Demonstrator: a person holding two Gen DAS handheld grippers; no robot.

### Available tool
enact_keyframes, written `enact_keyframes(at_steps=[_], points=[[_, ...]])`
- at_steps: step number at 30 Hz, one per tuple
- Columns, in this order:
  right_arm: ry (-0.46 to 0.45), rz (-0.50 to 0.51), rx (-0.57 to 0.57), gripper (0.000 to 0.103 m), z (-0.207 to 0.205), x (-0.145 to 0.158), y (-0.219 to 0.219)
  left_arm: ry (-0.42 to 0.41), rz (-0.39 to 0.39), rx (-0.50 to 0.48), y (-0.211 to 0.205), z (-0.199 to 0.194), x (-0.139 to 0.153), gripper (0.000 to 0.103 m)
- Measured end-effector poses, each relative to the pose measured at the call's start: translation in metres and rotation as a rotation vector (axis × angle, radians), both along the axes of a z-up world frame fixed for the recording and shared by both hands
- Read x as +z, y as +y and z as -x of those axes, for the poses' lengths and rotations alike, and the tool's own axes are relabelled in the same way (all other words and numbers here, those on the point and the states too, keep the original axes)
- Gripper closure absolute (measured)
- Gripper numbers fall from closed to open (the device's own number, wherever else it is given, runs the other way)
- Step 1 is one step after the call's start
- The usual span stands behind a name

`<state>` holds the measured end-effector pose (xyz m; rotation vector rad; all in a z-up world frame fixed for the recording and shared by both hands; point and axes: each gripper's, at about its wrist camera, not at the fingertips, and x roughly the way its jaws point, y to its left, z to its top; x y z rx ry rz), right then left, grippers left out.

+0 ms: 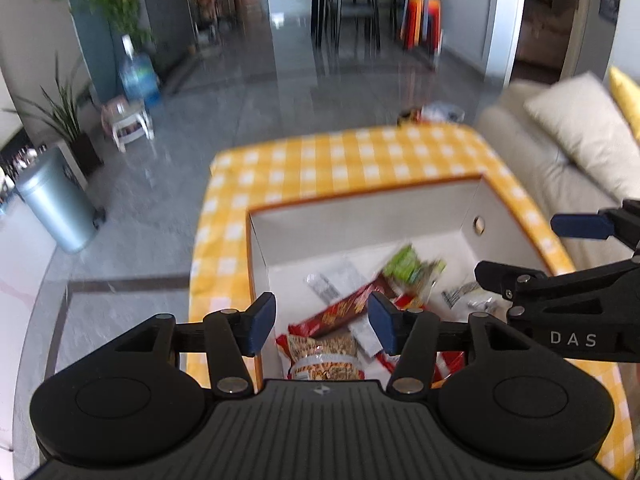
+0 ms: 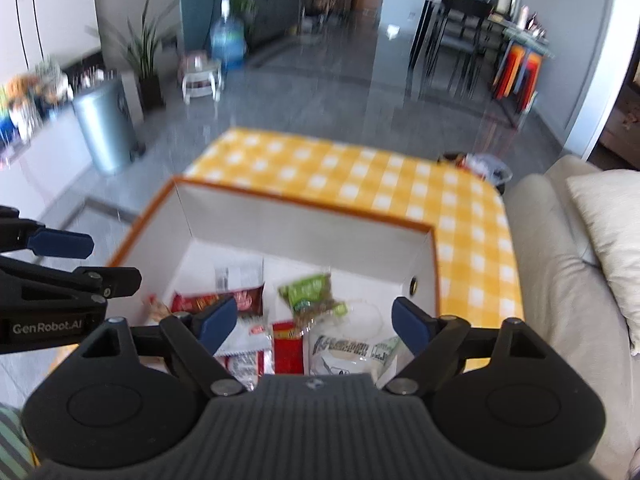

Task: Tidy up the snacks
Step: 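Lift both tools out of the box and move back over the table snacks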

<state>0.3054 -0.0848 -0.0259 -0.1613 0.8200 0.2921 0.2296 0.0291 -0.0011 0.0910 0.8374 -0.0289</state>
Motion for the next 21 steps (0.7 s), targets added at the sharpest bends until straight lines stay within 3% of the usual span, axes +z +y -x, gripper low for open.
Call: enact_keyframes(at_steps=[5, 8, 12, 21], points=[[-0.118, -0.04, -0.026, 0.016, 0.046, 0.025, -0.011, -0.14, 0.009, 0.01, -0.002, 0.04, 0.022, 0.035], [-0.176, -0.065, -0.031, 0.014, 0.076, 0.036, -0.017, -0.194, 0.019, 0.008, -0.005, 0.063, 0.031, 0.034], [-0.231, -0.082, -0.052, 0.011, 0.117, 0.041, -0.025, -0.254, 0.028, -0.008, -0.009, 0.094, 0.037, 0.026], [-0.257, -0.077, -0.095, 0.008, 0.191, 0.027, -0.039, -0.226, 0.091, -0.032, -0.016, 0.145, 0.015, 0.022]])
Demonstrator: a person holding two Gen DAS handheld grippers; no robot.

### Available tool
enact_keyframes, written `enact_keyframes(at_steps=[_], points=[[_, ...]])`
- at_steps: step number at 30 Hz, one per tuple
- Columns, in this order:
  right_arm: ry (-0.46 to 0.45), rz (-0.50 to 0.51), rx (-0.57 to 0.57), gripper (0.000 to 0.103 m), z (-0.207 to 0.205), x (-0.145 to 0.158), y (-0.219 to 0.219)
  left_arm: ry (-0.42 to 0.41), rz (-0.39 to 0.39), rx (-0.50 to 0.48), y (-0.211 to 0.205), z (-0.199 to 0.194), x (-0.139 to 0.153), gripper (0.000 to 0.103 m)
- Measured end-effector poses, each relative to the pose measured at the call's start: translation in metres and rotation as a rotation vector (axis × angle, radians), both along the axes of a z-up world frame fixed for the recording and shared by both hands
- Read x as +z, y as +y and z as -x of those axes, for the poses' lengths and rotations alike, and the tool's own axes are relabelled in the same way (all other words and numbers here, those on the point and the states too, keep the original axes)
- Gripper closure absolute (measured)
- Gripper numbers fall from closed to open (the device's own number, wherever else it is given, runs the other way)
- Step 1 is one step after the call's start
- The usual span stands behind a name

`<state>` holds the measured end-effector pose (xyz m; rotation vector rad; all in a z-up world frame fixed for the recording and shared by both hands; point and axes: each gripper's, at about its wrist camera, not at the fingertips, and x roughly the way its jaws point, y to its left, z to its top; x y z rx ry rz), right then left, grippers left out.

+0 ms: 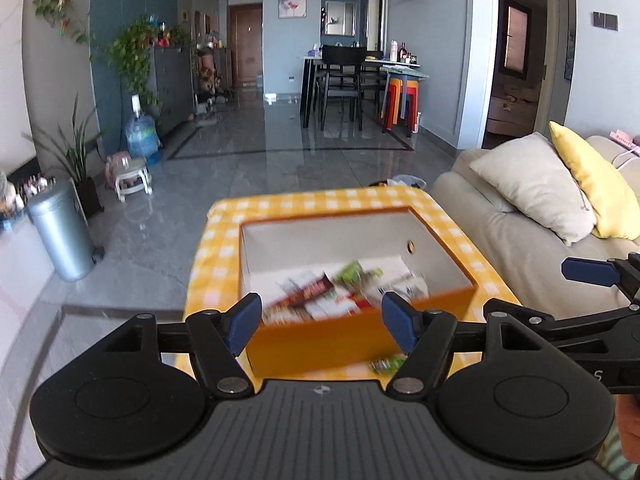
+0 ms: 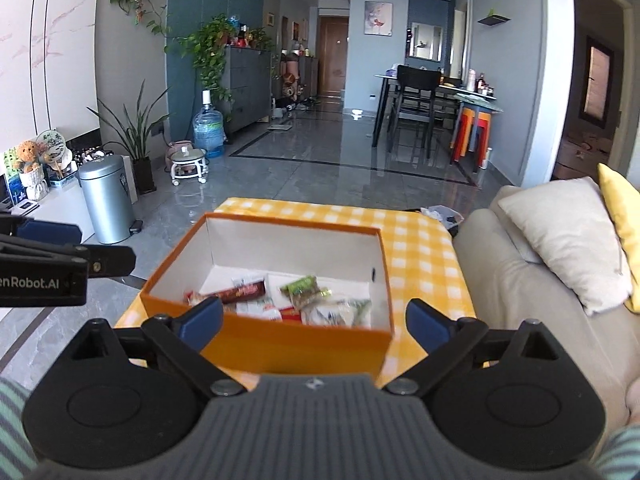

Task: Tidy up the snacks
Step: 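Lift both tools out of the box and move back over the table snacks, then lower the right gripper onto the white milk-ball packet and close on it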

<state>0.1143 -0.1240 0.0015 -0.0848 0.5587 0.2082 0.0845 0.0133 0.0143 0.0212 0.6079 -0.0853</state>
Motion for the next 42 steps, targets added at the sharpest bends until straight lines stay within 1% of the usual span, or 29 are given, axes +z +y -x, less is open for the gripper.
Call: enact_keyframes(at_steps=[5, 9, 12, 16, 20, 25, 29, 33, 36, 37, 40, 41, 42], points=[[0.014, 0.015, -0.026, 0.007, 0.027, -0.014, -0.007, 0.035, 0.016, 0.027, 0.003, 0.021, -0.019, 0.022], [0.043, 0.026, -0.045, 0.007, 0.043, -0.027, -0.015, 0.083, 0.022, 0.045, 0.005, 0.037, -0.034, 0.022], [0.051, 0.04, -0.057, 0.007, 0.049, -0.036, -0.021, 0.128, 0.033, 0.061, 0.008, 0.043, -0.049, 0.022], [0.104, 0.038, -0.064, 0.007, 0.052, -0.055, -0.027, 0.186, 0.034, 0.072, 0.008, 0.047, -0.067, 0.022], [0.15, 0.078, -0.066, 0.008, 0.053, -0.076, -0.029, 0.238, 0.046, 0.082, 0.009, 0.051, -0.082, 0.022], [0.19, 0.1, -0.038, 0.009, 0.059, -0.097, -0.028, 0.288, 0.046, 0.089, 0.009, 0.056, -0.097, 0.022], [0.203, 0.109, 0.001, 0.009, 0.06, -0.107, -0.022, 0.304, 0.05, 0.105, 0.012, 0.054, -0.101, 0.022], [0.232, 0.118, 0.003, 0.01, 0.056, -0.115, -0.021, 0.324, 0.064, 0.121, 0.018, 0.046, -0.107, 0.022], [0.256, 0.133, -0.007, 0.011, 0.048, -0.124, -0.024, 0.379, 0.069, 0.158, 0.024, 0.036, -0.117, 0.022], [0.27, 0.134, -0.022, 0.014, 0.044, -0.127, -0.026, 0.394, 0.075, 0.179, 0.026, 0.034, -0.12, 0.023], [0.327, 0.092, -0.066, 0.019, 0.034, -0.134, -0.037, 0.432, 0.107, 0.226, 0.033, 0.029, -0.128, 0.027], [0.342, 0.076, -0.078, 0.019, 0.032, -0.137, -0.04, 0.445, 0.12, 0.236, 0.035, 0.028, -0.131, 0.029], [0.36, 0.057, -0.088, 0.02, 0.029, -0.14, -0.043, 0.456, 0.135, 0.246, 0.037, 0.025, -0.134, 0.029]])
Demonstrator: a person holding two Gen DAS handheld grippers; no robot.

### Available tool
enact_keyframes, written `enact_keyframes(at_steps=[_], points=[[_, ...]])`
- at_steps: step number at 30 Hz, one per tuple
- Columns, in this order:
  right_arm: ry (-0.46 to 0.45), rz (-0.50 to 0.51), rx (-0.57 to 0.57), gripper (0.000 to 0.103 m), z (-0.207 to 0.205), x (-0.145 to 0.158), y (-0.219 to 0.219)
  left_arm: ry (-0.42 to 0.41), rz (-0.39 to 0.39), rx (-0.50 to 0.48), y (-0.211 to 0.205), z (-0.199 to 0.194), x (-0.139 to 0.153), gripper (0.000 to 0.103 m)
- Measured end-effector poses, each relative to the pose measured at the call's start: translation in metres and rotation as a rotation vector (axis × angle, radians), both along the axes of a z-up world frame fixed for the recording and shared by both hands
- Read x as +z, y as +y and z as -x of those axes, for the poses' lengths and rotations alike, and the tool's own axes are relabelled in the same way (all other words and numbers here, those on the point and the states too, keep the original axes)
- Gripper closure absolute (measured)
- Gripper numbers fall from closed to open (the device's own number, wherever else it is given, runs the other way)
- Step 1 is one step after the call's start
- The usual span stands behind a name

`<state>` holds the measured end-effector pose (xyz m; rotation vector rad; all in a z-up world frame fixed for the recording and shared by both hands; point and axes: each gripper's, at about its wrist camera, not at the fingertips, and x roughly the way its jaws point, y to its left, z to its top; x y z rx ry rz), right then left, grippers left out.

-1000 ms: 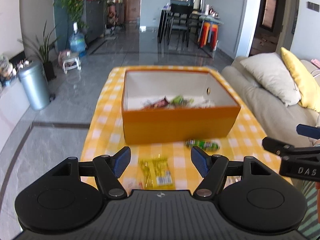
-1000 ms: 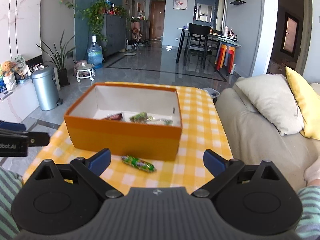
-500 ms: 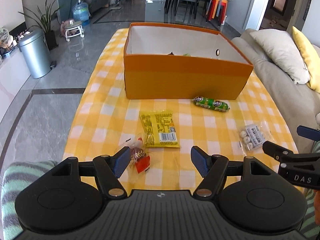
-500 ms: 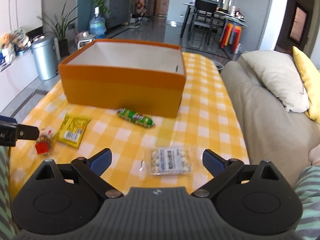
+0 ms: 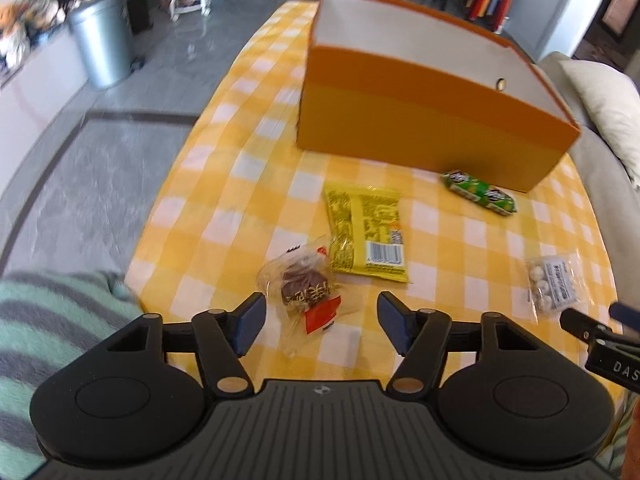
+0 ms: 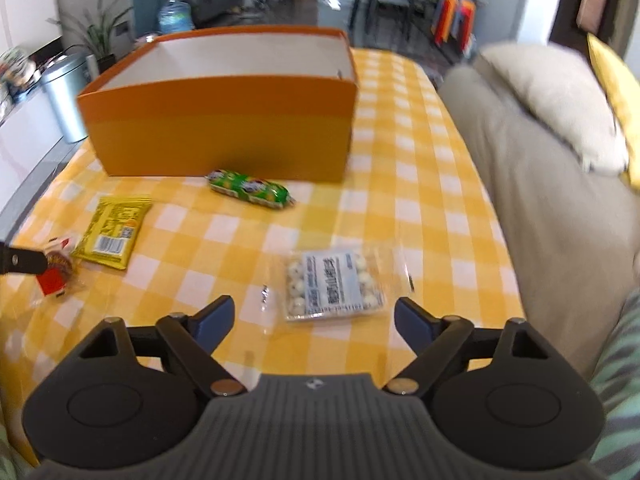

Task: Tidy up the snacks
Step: 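Lower the right gripper onto the white milk-ball packet and close on it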

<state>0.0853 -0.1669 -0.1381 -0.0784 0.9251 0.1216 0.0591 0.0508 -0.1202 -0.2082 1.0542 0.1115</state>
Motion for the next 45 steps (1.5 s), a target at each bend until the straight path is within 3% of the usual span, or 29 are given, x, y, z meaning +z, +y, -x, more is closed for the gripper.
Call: enact_keyframes(at_steps=[4, 8, 15, 23, 29, 33, 35, 38, 42, 45], points=[[0.031, -0.022, -0.02, 0.019, -0.009, -0.011, -0.005, 0.024, 0.025, 0.037, 0.004, -0.008, -0.01, 0.031], [0.053, -0.014, -0.002, 0.012, -0.021, -0.023, -0.005, 0.038, 0.021, 0.043, 0.003, -0.015, -0.016, 0.041], [0.081, -0.011, -0.013, 0.011, -0.037, -0.037, -0.008, 0.051, 0.03, 0.049, 0.005, -0.025, -0.024, 0.057], [0.106, -0.045, -0.066, 0.009, -0.047, -0.041, -0.018, 0.045, 0.048, -0.015, -0.003, -0.026, -0.027, 0.06], [0.133, -0.124, 0.09, 0.016, -0.038, -0.041, 0.006, 0.052, 0.068, -0.057, -0.011, -0.025, -0.028, 0.06], [0.137, -0.094, 0.16, 0.023, -0.03, -0.043, 0.025, 0.053, 0.074, -0.077, -0.016, -0.022, -0.027, 0.06], [0.13, -0.088, 0.132, 0.023, -0.03, -0.042, 0.026, 0.051, 0.082, -0.08, -0.017, -0.023, -0.028, 0.06], [0.133, -0.129, 0.002, 0.023, -0.036, -0.037, 0.013, 0.046, 0.081, -0.079, -0.019, -0.025, -0.028, 0.06], [0.171, -0.233, -0.216, 0.023, -0.051, -0.036, -0.01, 0.043, 0.082, -0.08, -0.02, -0.027, -0.028, 0.06], [0.191, -0.309, -0.308, 0.023, -0.062, -0.037, -0.019, 0.043, 0.086, -0.078, -0.02, -0.028, -0.029, 0.06]])
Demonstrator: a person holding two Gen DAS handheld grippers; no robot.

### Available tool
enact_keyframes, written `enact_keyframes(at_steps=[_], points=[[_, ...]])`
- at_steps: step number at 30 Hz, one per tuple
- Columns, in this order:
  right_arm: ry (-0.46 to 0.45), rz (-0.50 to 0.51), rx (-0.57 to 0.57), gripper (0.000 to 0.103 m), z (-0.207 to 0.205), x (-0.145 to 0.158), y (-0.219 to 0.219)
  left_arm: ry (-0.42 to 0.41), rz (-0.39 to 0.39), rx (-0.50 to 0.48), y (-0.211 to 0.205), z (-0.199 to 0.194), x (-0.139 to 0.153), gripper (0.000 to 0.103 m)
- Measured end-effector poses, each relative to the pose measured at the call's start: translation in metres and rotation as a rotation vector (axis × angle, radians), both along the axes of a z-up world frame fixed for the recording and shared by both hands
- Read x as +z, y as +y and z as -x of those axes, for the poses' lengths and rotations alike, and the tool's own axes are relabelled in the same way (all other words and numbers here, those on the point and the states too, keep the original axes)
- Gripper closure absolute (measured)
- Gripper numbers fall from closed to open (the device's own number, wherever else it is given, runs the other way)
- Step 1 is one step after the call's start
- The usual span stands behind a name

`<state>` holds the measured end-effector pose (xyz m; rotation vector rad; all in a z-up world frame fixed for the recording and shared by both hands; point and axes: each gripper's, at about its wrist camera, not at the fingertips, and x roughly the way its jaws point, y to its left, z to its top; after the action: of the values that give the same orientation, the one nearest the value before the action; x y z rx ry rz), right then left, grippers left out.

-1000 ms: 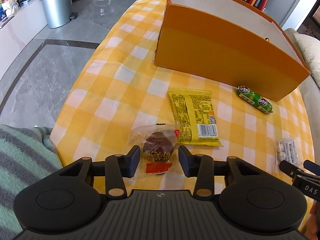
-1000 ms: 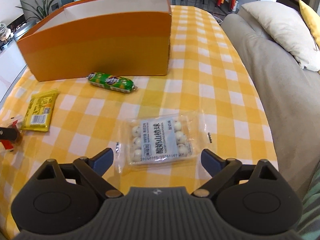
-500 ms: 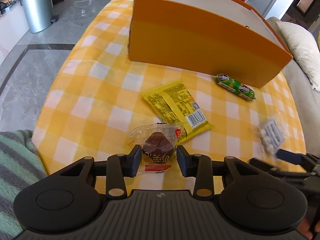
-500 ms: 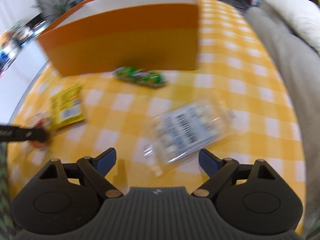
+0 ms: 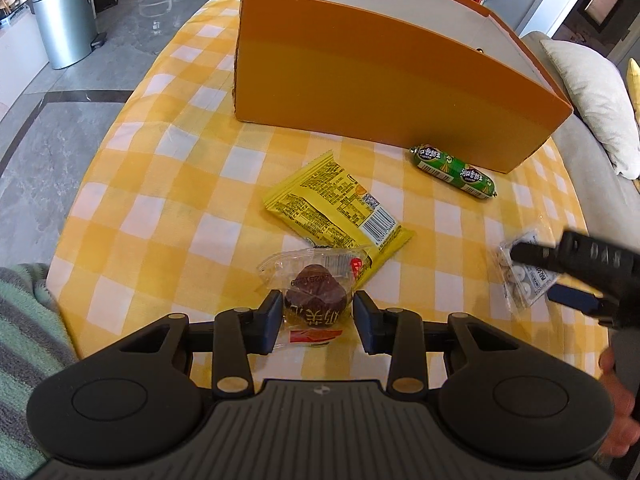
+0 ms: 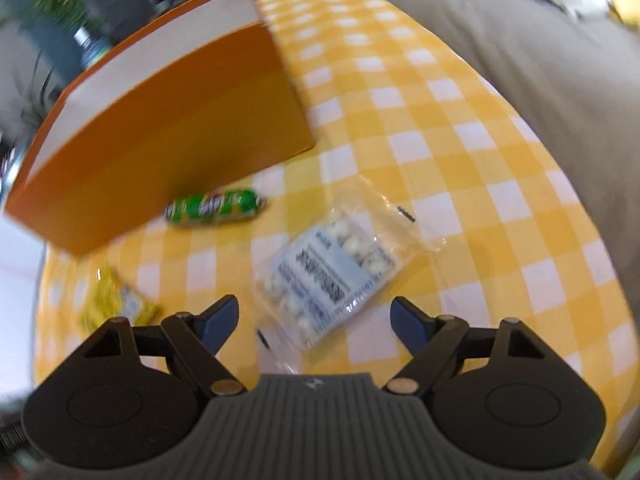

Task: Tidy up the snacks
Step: 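Lower the right gripper onto the white milk-ball packet and close on it, then grasp the clear candy packet with the left gripper while the right lifts the milk-ball packet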

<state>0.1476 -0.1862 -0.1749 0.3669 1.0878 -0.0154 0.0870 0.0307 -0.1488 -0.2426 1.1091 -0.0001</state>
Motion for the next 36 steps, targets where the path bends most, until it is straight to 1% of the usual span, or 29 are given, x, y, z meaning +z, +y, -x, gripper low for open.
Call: enact_keyframes(at_steps=[1, 3, 5, 8, 16, 20, 25, 27, 31, 33, 36], points=[[-0.003, -0.015, -0.014, 0.022, -0.004, 0.0, 0.0, 0.0, 0.001, 0.0, 0.0, 0.0, 0.0, 0.06], [-0.008, -0.01, -0.019, 0.022, -0.011, -0.002, 0.003, 0.001, 0.003, 0.001, 0.001, 0.0, 0.0, 0.06], [-0.015, 0.004, 0.0, 0.026, -0.018, -0.004, 0.011, 0.001, 0.004, 0.001, 0.001, 0.0, 0.0, 0.06], [-0.016, 0.018, 0.031, 0.027, -0.028, -0.008, 0.02, 0.002, 0.005, 0.001, 0.001, 0.0, 0.0, 0.06], [-0.016, 0.186, 0.073, 0.027, -0.037, -0.01, 0.055, 0.004, 0.008, 0.004, 0.001, -0.002, -0.001, 0.06], [-0.018, 0.251, 0.098, 0.033, -0.034, -0.012, 0.062, 0.007, 0.012, 0.009, 0.002, -0.002, -0.001, 0.06], [-0.024, 0.252, 0.11, 0.036, -0.03, -0.01, 0.059, 0.014, 0.014, 0.015, 0.003, -0.003, -0.002, 0.057], [-0.027, 0.25, 0.116, 0.038, -0.028, -0.009, 0.059, 0.02, 0.012, 0.017, 0.003, -0.003, -0.003, 0.053], [-0.033, 0.231, 0.139, 0.04, -0.023, -0.008, 0.055, 0.018, 0.016, 0.025, 0.005, -0.002, -0.003, 0.053], [-0.037, 0.218, 0.156, 0.041, -0.019, -0.007, 0.053, 0.013, 0.021, 0.021, 0.005, -0.001, -0.003, 0.056], [-0.033, 0.21, 0.185, 0.042, -0.013, -0.006, 0.053, 0.001, 0.018, 0.018, 0.004, -0.001, -0.004, 0.058]])
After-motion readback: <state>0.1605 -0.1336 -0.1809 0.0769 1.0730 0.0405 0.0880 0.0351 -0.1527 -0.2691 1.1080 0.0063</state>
